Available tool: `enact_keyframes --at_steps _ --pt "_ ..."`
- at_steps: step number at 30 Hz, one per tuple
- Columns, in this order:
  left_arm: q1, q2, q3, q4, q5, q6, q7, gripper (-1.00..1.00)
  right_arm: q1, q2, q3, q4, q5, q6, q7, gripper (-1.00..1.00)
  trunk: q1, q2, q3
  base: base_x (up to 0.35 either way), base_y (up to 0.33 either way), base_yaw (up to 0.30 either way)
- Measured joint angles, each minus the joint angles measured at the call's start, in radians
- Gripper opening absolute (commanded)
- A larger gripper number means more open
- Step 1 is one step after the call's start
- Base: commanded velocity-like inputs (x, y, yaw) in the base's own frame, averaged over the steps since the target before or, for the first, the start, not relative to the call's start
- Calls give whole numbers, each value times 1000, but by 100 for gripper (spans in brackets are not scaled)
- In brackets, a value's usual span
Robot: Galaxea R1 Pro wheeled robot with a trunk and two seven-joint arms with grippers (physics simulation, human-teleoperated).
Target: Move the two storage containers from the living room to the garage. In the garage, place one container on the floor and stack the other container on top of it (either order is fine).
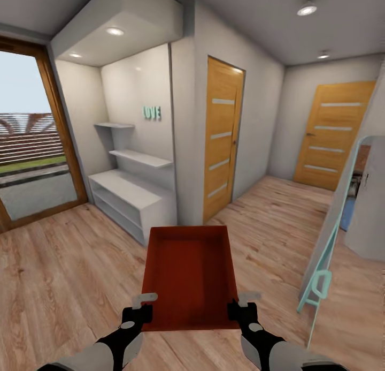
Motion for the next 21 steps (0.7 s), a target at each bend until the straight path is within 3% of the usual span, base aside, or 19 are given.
enact_keyframes --at_steps 11,21 --pt "0 0 1 1 0 -1 0 -100 0 0 3 0 -4 0 1 -100 0 0 0 322 9 -276" --pt "0 0 1 0 -1 0 0 -100 0 0 3 0 -3 0 1 -100 0 0 0 321 158 -279"
